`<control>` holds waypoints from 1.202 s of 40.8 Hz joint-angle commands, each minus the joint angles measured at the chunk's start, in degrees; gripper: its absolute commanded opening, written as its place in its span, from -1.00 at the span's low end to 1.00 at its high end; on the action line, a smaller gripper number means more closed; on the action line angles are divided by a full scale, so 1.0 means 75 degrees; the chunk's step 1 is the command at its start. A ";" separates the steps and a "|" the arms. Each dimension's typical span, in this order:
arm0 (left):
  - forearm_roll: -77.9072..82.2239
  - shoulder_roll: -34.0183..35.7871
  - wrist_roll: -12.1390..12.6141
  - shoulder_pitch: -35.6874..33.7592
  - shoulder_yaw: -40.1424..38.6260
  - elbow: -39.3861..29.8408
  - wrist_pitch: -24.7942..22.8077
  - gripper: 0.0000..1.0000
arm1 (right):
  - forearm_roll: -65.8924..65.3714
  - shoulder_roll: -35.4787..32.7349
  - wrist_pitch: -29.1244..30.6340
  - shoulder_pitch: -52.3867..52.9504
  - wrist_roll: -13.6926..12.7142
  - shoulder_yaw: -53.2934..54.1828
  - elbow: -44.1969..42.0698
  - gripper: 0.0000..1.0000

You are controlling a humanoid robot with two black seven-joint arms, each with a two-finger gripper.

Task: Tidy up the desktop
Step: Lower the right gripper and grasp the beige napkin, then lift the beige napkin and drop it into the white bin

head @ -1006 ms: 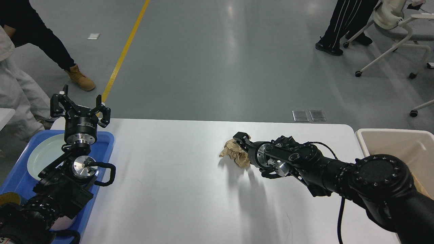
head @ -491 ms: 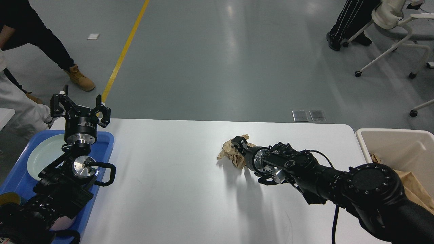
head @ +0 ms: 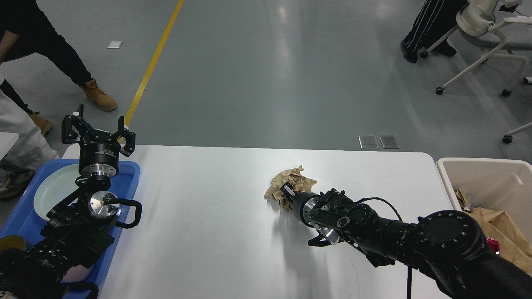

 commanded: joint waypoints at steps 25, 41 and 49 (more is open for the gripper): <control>0.0000 0.0000 0.0001 -0.0005 0.0000 0.0000 0.0000 0.93 | -0.0327 -0.1767 -0.0107 0.0779 -0.0076 -0.0815 0.3341 -1.00; 0.0000 0.0000 0.0001 -0.0005 0.0000 0.0000 0.0000 0.93 | -0.0573 -0.4930 -0.0015 0.2465 -0.0099 -0.0815 0.6001 -1.00; 0.0000 0.0000 0.0001 -0.0005 0.0000 0.0000 0.0000 0.93 | -0.0585 -0.6595 0.0899 0.4047 -0.0099 -0.0721 0.6741 -1.00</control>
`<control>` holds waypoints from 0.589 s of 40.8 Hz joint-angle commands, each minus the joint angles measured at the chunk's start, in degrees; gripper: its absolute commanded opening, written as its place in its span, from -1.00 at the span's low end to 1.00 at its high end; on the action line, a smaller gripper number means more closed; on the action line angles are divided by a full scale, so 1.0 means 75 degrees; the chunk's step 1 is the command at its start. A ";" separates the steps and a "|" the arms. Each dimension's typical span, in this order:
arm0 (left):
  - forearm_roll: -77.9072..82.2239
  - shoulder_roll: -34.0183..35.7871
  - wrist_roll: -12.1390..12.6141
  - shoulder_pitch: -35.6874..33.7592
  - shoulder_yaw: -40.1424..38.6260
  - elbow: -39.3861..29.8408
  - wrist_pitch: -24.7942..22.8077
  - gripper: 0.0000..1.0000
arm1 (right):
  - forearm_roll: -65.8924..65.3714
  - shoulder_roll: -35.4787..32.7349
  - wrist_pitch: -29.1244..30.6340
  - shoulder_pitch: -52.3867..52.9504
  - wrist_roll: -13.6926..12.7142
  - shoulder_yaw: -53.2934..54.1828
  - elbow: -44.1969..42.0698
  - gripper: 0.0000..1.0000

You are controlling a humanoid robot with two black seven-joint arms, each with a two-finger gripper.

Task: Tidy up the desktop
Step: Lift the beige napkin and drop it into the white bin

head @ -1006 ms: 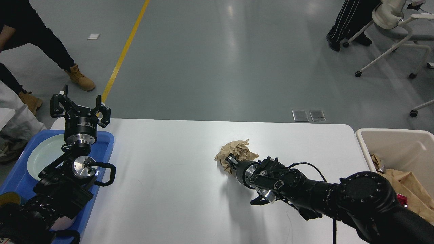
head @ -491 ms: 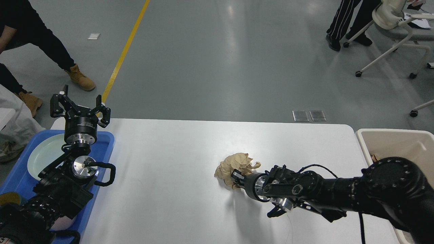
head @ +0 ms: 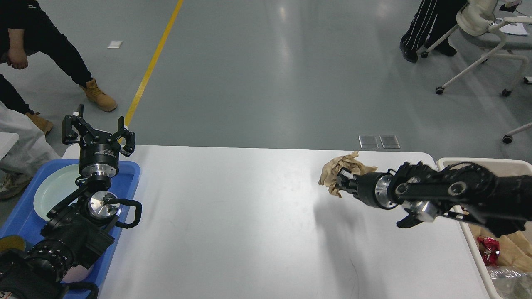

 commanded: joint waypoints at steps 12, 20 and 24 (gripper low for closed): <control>0.0000 0.0000 -0.0004 -0.0003 0.0000 0.0000 0.0000 0.93 | -0.0004 -0.2492 0.1011 0.1732 -0.0001 0.0164 -0.0671 -1.00; 0.0000 0.0000 0.0008 -0.0003 0.0000 0.0000 0.0000 0.93 | 0.0102 -0.3184 0.0894 0.0222 -0.0001 0.0258 -0.1820 -1.00; 0.0000 0.0000 0.0008 -0.0003 0.0000 0.0000 0.0000 0.93 | 0.0125 -0.3208 0.0882 -0.0516 0.0010 0.0305 -0.2336 -1.00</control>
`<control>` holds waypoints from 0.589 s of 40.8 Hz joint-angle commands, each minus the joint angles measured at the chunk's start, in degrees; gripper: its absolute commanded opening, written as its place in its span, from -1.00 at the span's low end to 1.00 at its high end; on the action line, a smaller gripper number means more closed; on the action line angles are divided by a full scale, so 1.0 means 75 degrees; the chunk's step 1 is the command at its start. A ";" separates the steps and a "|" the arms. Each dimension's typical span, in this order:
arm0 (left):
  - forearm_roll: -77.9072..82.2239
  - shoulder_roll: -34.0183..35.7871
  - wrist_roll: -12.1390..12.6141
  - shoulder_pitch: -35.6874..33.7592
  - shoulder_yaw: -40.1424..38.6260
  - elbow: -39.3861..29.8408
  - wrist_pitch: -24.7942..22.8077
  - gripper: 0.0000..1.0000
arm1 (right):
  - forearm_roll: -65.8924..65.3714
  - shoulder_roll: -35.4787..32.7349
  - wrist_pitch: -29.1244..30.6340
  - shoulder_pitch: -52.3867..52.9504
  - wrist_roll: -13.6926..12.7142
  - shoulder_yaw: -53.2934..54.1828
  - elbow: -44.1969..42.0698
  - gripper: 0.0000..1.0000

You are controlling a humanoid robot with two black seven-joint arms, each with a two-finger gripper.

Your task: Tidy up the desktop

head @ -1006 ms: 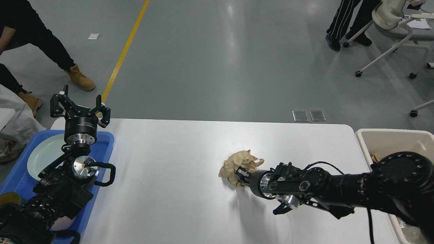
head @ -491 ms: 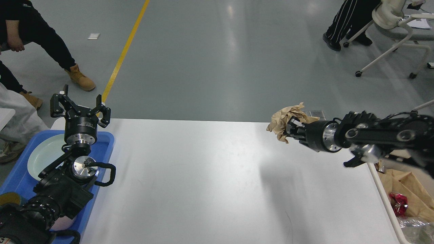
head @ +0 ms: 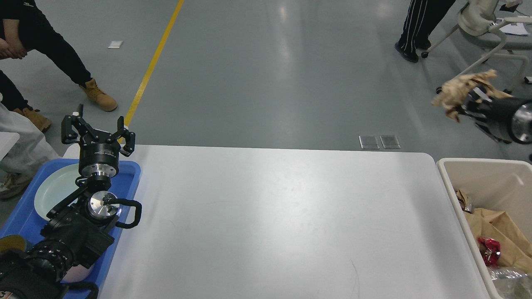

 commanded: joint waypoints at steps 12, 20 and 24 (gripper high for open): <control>0.0000 0.0000 0.0007 -0.0002 0.0000 0.0000 0.0000 0.93 | 0.0045 0.0551 -0.0312 -0.2993 0.0013 0.0237 -0.2481 0.46; 0.0000 0.0000 0.0007 -0.0002 0.0000 0.0000 0.0000 0.93 | 0.0115 0.2014 -0.0535 -0.4550 0.0001 0.0331 -0.4637 1.00; 0.0000 0.0000 0.0007 0.0010 0.0000 0.0000 0.0000 0.93 | 0.0548 0.2251 -0.0489 -0.4741 0.0001 0.0367 -0.4793 1.00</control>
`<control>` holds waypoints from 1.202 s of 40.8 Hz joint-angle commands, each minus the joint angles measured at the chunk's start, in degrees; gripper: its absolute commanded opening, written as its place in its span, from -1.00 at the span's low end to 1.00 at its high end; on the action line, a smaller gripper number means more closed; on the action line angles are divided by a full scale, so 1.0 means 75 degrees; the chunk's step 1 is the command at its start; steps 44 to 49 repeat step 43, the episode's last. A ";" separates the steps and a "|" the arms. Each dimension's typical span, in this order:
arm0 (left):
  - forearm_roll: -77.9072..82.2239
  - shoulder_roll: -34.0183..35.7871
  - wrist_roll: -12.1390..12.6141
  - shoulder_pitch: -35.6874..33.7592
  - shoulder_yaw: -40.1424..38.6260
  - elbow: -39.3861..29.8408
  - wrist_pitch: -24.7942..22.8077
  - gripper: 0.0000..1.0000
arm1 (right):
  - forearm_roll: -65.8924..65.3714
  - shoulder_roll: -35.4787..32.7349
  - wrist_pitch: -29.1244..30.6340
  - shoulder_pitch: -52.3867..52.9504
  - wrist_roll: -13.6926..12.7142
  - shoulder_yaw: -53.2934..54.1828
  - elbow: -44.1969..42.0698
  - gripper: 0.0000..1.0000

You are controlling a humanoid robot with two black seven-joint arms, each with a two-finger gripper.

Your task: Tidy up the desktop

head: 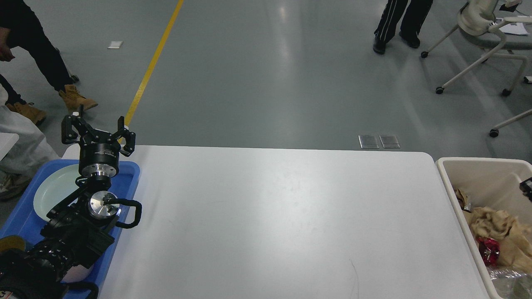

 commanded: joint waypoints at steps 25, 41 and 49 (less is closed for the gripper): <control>0.0000 0.0000 0.0007 0.0009 0.0000 0.0000 0.0000 0.93 | 0.1110 0.2167 0.0065 -0.0356 0.2384 0.8116 0.0427 1.00; 0.0000 0.0000 0.0007 0.0010 0.0000 0.0000 0.0000 0.93 | 0.1099 0.3339 0.0089 -0.0415 0.4555 0.8199 0.0710 1.00; 0.0000 0.0000 0.0007 -0.0002 0.0000 0.0000 0.0000 0.93 | 0.1099 0.3433 0.0077 -0.0391 0.4555 0.8199 0.0686 1.00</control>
